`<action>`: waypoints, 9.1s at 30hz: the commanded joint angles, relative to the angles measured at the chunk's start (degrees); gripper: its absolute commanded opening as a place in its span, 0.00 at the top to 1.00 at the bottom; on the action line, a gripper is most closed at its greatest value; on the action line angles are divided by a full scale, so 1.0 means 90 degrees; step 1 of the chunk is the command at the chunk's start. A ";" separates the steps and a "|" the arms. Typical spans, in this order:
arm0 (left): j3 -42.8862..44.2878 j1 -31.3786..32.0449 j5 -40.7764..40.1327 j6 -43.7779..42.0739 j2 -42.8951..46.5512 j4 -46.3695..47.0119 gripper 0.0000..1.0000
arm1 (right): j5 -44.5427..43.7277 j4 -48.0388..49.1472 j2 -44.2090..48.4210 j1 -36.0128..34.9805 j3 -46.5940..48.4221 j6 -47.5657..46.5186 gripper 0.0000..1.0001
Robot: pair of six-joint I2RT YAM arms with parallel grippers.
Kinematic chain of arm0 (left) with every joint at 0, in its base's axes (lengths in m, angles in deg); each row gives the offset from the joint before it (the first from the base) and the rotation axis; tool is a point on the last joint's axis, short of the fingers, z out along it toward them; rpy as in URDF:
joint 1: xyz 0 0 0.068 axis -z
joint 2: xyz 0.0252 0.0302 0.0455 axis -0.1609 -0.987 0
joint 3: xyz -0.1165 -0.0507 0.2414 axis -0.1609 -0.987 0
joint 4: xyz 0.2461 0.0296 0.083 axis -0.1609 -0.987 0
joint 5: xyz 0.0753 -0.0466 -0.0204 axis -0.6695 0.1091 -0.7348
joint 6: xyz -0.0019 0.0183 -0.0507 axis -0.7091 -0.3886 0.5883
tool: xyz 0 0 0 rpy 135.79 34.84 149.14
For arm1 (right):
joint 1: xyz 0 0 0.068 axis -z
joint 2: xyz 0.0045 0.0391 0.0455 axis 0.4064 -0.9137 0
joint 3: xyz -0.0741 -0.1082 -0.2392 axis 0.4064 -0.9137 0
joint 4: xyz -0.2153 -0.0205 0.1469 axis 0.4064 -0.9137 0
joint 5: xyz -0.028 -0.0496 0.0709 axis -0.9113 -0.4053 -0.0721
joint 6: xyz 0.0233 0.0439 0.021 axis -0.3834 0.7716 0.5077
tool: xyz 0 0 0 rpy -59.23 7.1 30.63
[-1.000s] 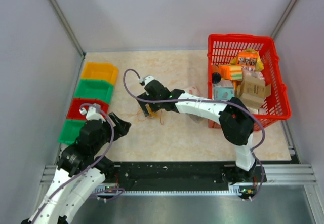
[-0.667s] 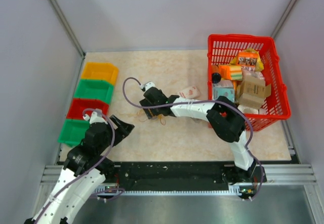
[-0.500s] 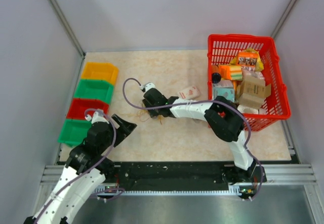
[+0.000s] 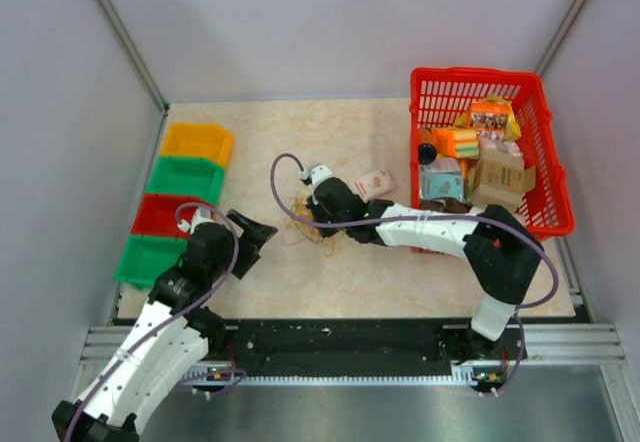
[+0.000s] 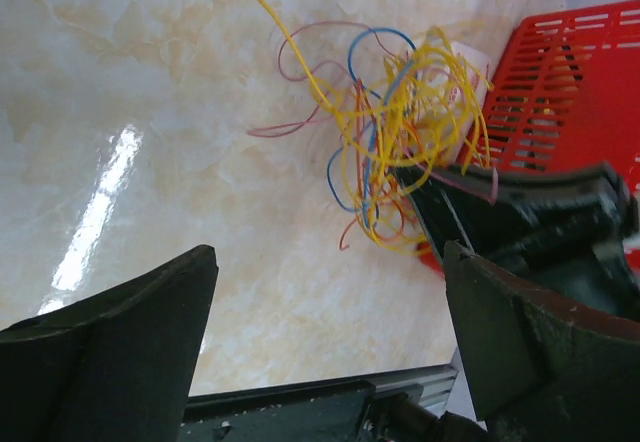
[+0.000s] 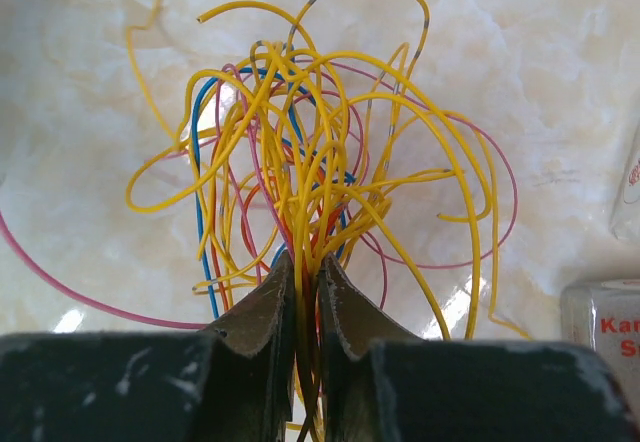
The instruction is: Untangle the cables
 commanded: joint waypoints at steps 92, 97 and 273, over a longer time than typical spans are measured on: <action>0.1608 -0.0826 -0.1222 -0.3177 0.1996 -0.0096 1.00 | -0.1984 -0.0965 0.2879 0.0247 -0.1262 0.2166 1.00; 0.3201 -0.0826 -0.2791 -0.4692 0.1941 -0.0099 1.00 | -0.1634 -0.0663 0.2489 0.0257 -0.1429 0.2128 1.00; 0.4249 -0.1364 -0.0456 -0.4049 -0.5559 0.0125 1.00 | 0.0828 0.0041 0.4500 0.0120 -0.3480 0.1502 1.00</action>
